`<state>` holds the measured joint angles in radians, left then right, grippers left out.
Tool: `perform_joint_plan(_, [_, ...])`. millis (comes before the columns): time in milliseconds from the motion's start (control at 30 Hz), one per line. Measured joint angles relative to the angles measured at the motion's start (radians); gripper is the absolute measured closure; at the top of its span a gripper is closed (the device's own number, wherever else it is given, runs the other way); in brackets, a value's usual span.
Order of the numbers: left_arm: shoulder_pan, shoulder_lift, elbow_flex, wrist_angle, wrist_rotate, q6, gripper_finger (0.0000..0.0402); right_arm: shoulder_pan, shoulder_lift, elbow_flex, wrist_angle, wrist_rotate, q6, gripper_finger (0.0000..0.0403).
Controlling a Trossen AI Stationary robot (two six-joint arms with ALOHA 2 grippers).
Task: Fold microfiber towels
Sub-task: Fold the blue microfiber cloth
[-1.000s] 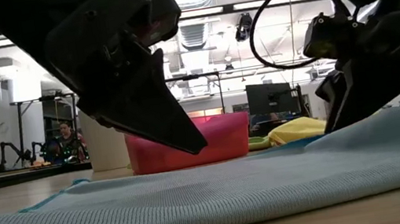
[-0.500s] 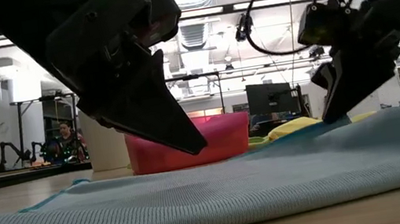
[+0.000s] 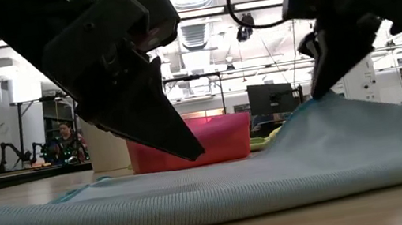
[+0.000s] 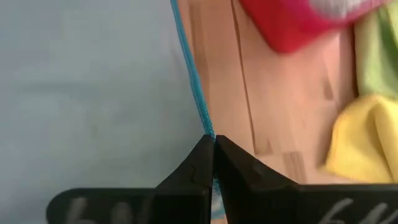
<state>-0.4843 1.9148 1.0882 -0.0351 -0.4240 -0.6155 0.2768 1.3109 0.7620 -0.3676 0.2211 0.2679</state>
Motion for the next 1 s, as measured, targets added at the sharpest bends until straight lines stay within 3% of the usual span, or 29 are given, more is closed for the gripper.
perform_joint_plan(233, [0.0, 0.0, 0.0, -0.048, 0.054, -0.049, 0.0327, -0.007, 0.0, 0.001, 0.006, 0.021, 0.033, 0.038])
perform_joint_plan(600, [-0.002, -0.06, 0.019, -0.141, 0.19, -0.085, 0.0327, -0.005, -0.05, 0.001, -0.088, 0.031, 0.164, 0.0288])
perform_joint_plan(800, [-0.008, -0.137, 0.019, -0.163, 0.228, -0.083, 0.0327, 0.029, -0.067, 0.0, -0.096, -0.016, 0.268, 0.0264])
perform_joint_plan(1000, [-0.046, -0.187, 0.018, -0.433, 0.259, -0.162, 0.0327, 0.116, -0.056, -0.002, -0.079, -0.018, 0.329, 0.0266])
